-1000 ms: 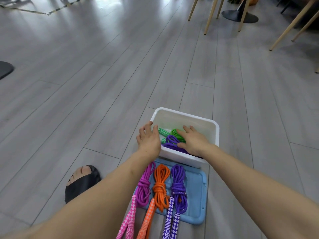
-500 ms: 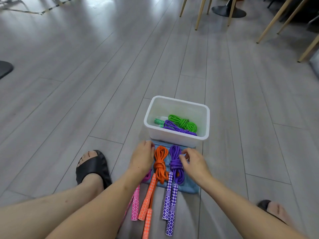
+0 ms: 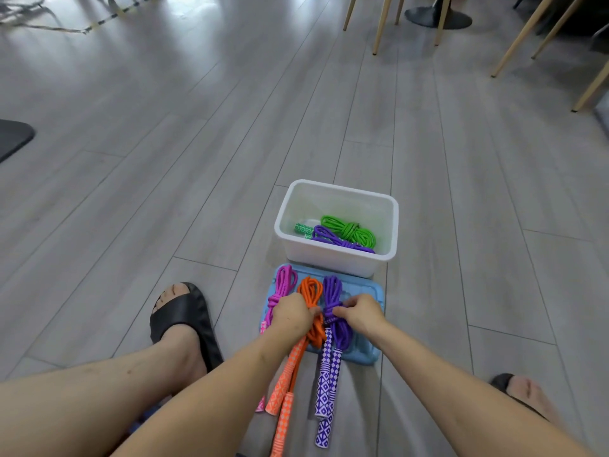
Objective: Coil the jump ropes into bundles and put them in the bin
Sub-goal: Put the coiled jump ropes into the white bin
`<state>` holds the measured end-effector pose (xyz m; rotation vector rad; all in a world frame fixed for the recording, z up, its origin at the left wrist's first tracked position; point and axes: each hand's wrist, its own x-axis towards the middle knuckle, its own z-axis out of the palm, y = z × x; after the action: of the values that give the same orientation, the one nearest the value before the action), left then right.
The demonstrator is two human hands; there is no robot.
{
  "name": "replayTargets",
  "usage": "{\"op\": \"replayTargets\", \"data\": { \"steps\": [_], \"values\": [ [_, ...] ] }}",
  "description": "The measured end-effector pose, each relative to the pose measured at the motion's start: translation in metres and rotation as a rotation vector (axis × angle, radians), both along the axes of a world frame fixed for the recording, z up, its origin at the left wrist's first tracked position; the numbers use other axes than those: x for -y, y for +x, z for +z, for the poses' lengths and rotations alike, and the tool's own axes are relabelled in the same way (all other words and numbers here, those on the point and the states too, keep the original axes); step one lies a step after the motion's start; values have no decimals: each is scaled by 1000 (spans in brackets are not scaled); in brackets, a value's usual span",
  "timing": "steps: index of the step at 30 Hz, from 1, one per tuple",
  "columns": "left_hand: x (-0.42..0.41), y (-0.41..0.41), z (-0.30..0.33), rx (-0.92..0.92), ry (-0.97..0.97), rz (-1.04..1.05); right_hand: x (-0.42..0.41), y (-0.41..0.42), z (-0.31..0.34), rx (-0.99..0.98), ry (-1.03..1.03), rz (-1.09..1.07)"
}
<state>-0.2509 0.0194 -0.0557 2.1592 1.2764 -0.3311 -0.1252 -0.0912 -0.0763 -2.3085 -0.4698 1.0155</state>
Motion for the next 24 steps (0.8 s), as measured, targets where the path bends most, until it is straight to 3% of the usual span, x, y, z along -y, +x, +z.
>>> {"op": "replayTargets", "data": {
  "steps": [12,17,24],
  "values": [
    [26,6,-5,52,-189,101,30,-1,3,-101,100,-98],
    [35,1,-3,259,-420,329,43,-7,11,-348,285,-275],
    [29,-13,65,642,-739,231,48,-15,67,-730,624,-315]
  ]
}}
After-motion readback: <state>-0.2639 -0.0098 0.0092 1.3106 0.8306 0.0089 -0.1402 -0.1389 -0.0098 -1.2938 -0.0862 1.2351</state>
